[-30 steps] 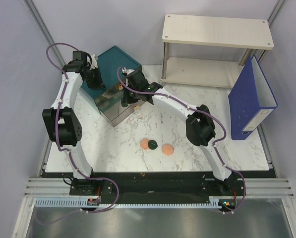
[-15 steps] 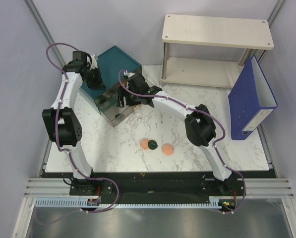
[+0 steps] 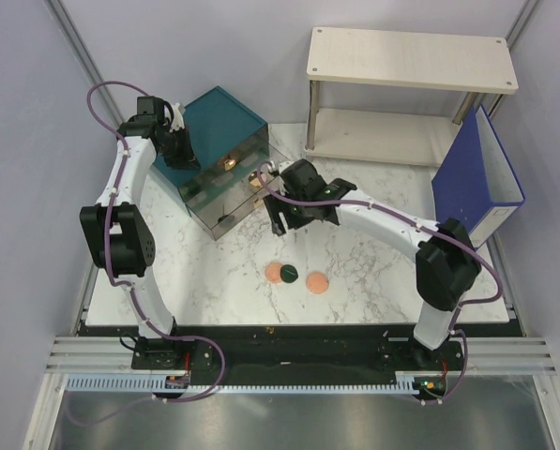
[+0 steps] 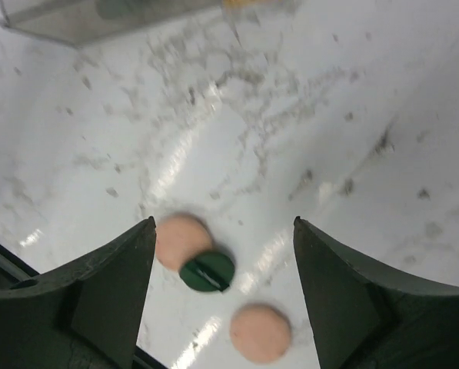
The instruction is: Organize the makeup
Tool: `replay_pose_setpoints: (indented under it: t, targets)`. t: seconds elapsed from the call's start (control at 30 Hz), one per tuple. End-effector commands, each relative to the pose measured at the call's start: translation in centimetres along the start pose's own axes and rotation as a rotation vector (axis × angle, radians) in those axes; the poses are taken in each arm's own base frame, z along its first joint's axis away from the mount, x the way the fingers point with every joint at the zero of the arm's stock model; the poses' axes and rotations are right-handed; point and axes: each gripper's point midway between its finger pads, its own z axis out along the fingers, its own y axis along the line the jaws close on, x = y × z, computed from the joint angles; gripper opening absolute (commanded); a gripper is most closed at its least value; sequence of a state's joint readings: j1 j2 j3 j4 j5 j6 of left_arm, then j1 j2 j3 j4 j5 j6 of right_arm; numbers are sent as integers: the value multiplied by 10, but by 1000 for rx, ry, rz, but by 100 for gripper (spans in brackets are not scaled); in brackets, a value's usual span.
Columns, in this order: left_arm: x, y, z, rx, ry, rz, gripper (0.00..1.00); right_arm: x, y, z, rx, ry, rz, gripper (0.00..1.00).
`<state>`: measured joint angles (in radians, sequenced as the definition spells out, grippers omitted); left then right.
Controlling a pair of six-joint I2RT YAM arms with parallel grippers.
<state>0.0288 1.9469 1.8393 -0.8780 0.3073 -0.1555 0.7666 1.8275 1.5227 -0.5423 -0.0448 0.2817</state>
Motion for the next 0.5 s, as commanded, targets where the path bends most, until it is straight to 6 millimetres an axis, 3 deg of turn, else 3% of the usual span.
replay_pose_setpoints:
  t: [0.0,0.27,0.37,0.47]
  targets:
    - [99,29,23,-90,379,-72,3,64,-35,-34,120,142,-79,79]
    - [101,29,24,-89,382,-72,3,147,-58,-61,185,288,-14,78]
    - [102,29,25,-87,381,-75,3,169,-61,-59,188,320,8,78]
    - [104,29,25,-87,384,-77,3,178,-58,-52,176,329,23,77]
